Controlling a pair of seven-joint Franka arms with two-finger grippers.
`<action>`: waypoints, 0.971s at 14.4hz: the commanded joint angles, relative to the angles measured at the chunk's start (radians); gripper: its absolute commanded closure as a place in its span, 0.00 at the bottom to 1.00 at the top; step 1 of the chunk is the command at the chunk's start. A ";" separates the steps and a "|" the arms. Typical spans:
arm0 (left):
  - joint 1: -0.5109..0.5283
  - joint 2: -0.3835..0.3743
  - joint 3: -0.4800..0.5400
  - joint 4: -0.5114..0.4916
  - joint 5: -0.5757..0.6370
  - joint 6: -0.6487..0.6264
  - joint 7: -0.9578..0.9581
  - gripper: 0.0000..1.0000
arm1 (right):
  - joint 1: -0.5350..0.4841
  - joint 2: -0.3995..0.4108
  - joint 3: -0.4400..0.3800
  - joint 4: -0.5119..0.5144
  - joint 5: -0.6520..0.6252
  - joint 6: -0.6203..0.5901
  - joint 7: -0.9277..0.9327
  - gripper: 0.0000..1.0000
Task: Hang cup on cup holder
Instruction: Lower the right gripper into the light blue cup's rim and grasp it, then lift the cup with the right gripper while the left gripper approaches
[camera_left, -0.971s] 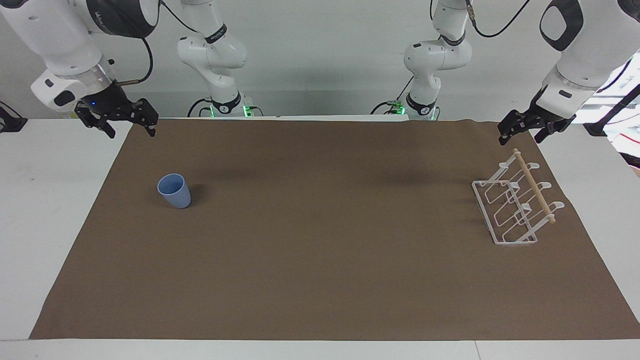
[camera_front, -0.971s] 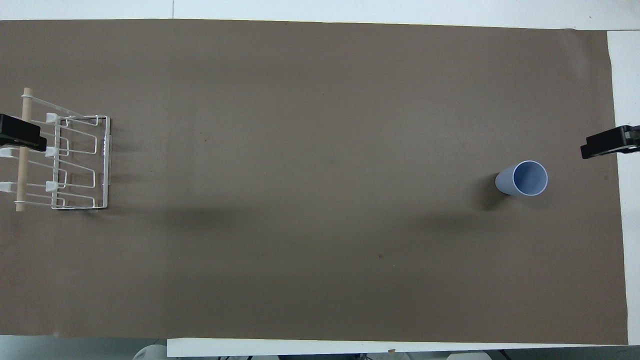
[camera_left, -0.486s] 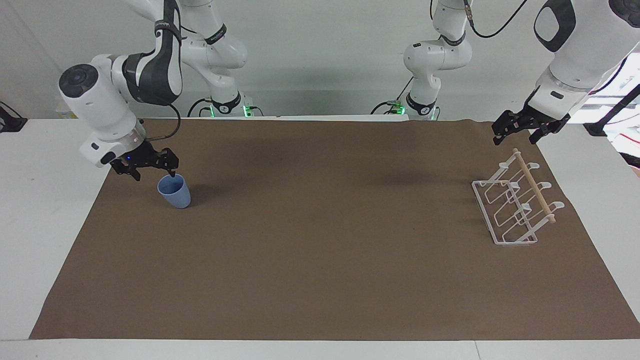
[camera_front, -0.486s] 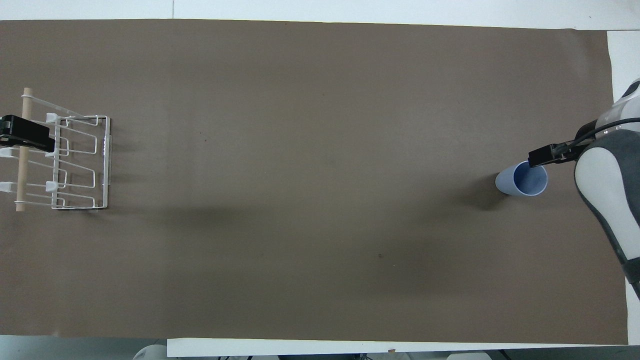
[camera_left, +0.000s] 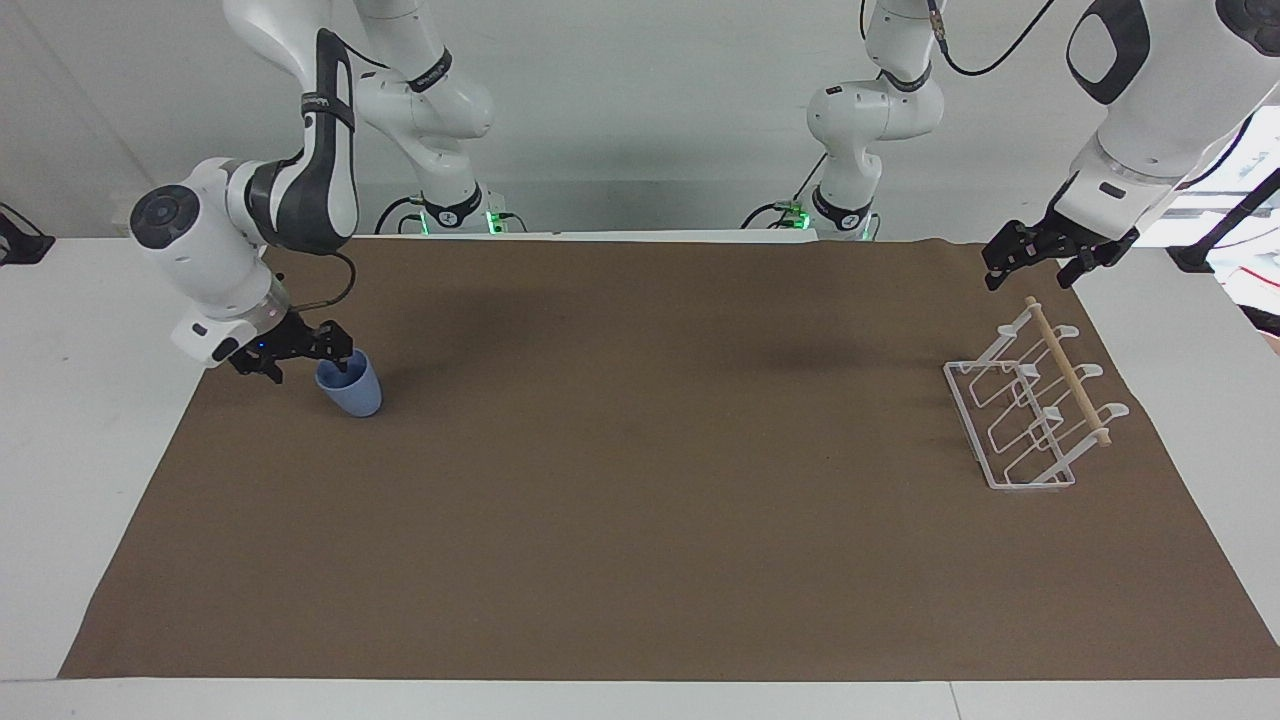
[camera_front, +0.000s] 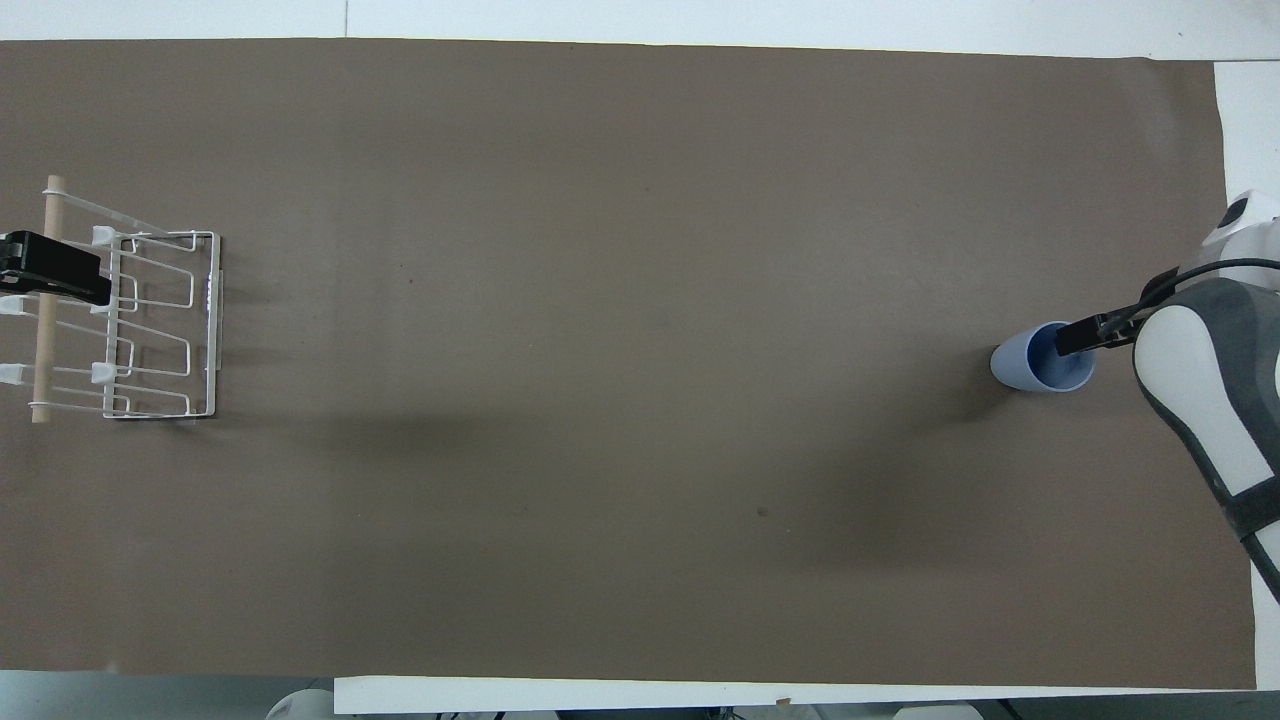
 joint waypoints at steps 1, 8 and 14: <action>-0.006 0.000 0.004 0.000 0.014 -0.014 -0.004 0.00 | -0.008 -0.009 0.005 -0.066 0.003 0.062 -0.027 0.07; 0.001 -0.015 0.004 -0.035 0.014 -0.006 -0.006 0.00 | -0.019 0.008 0.005 -0.093 0.003 0.100 -0.030 0.64; -0.003 -0.034 0.004 -0.061 0.014 -0.026 -0.038 0.00 | -0.013 0.008 0.005 -0.081 -0.006 0.071 -0.030 1.00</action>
